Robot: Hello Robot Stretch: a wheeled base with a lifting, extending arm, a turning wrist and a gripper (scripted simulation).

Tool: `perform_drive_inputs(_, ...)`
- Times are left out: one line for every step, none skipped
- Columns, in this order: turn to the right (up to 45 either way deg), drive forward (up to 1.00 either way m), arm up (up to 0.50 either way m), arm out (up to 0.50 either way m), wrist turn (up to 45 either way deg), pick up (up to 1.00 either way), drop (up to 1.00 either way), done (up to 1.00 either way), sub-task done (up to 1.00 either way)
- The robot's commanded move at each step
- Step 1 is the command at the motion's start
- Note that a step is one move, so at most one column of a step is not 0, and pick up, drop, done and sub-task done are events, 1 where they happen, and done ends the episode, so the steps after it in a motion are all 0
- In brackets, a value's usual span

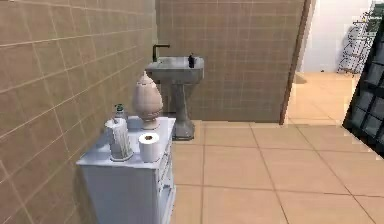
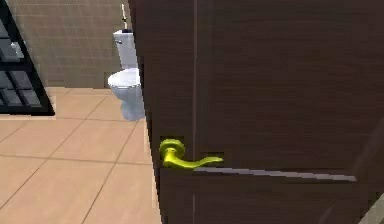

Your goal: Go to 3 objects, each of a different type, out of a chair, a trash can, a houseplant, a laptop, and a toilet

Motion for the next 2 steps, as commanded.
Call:
perform_drive_inputs(33.0,0.0,0.0,0.0,0.0,0.0,0.0,0.0,0.0)
perform_drive_inputs(0.0,0.55,0.0,0.0,0.0,0.0,0.0,0.0,0.0)
